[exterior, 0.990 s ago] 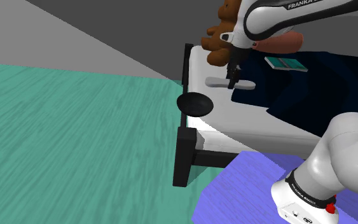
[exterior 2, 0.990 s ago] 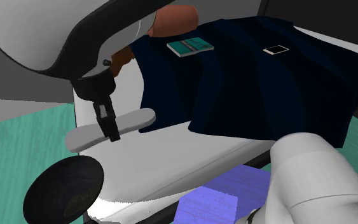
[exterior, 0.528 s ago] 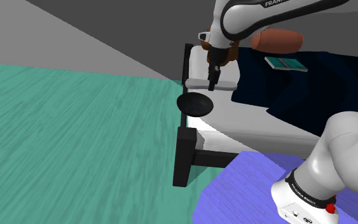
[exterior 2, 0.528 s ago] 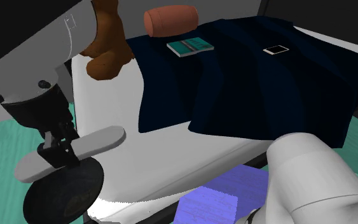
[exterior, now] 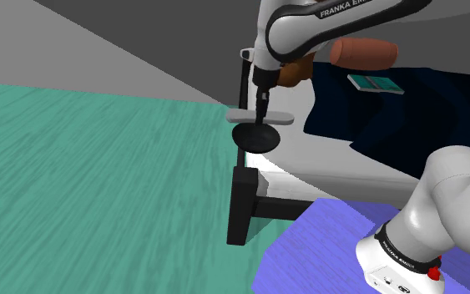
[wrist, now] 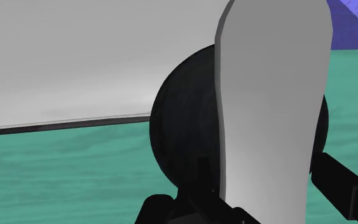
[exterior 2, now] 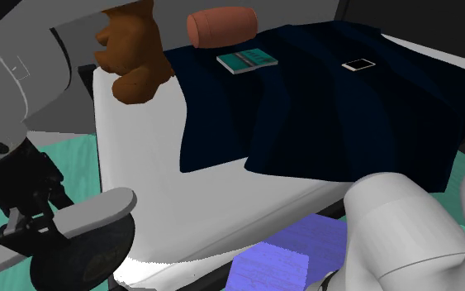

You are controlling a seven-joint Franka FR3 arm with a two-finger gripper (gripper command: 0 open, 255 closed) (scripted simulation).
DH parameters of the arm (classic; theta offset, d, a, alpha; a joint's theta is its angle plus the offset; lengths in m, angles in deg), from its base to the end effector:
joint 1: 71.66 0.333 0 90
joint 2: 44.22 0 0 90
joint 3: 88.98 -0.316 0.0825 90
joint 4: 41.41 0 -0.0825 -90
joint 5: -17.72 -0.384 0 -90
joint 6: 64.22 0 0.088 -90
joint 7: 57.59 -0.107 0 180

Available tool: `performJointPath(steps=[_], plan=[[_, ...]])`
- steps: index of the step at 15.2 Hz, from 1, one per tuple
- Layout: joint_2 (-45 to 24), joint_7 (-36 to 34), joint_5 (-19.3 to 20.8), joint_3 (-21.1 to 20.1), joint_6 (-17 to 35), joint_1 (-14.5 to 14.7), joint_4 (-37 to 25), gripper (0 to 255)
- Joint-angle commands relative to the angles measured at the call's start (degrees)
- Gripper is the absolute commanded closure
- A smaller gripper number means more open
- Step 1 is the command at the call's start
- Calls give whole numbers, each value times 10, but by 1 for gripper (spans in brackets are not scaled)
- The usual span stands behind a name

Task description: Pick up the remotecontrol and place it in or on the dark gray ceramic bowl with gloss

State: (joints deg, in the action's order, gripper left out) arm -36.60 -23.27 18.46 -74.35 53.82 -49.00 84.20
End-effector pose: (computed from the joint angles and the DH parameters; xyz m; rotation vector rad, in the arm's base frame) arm 0.5017 0.0675 0.4406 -2.9040 -1.1388 -0.0028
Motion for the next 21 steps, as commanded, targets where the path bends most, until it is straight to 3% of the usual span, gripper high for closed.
performJointPath(steps=[1, 10, 18, 19, 21], plan=[[-7, 1, -2, 1, 16, 0, 8, 255], [-40, 10, -12, 3, 88, 0, 48, 255], [-40, 10, -12, 3, 88, 0, 48, 255], [-40, 10, -12, 3, 88, 0, 49, 0], [-40, 10, -12, 3, 88, 0, 49, 0]])
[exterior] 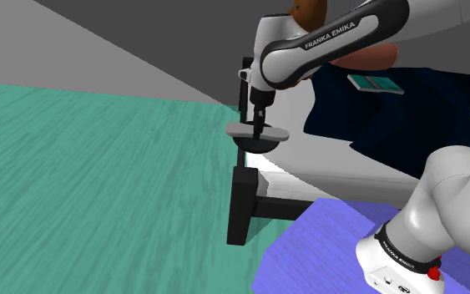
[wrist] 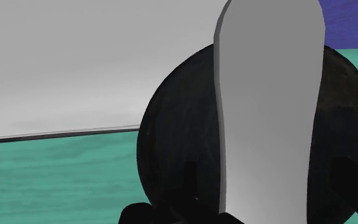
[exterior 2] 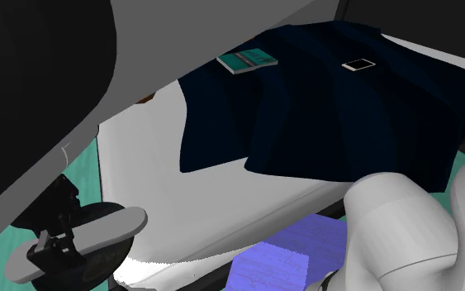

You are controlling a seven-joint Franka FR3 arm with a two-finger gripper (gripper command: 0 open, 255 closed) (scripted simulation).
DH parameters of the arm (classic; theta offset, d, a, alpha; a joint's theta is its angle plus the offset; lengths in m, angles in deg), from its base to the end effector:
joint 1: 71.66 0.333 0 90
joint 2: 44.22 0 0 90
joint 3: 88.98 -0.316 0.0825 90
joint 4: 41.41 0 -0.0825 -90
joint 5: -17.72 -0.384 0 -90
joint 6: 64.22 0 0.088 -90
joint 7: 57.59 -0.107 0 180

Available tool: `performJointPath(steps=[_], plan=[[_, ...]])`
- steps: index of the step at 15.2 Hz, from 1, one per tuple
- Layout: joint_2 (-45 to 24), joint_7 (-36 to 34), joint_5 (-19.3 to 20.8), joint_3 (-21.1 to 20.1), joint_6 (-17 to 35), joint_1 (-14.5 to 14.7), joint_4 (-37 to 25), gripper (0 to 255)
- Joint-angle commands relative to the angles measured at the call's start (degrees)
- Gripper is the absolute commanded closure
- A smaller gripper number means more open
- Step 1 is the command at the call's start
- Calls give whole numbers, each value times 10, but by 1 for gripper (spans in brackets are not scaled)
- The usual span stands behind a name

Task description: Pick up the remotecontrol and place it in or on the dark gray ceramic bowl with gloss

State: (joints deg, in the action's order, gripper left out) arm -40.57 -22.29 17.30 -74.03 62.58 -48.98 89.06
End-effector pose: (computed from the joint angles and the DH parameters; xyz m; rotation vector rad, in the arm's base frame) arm 0.5026 0.0679 0.3814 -2.9042 -1.1384 -0.0044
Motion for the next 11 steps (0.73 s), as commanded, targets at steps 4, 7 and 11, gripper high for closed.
performJointPath(steps=[4, 7, 11], plan=[[10, -2, 3, 0, -19, 0, -10, 0], [33, -7, 10, -2, -73, 0, -41, 0], [33, -7, 10, -2, -73, 0, -41, 0]])
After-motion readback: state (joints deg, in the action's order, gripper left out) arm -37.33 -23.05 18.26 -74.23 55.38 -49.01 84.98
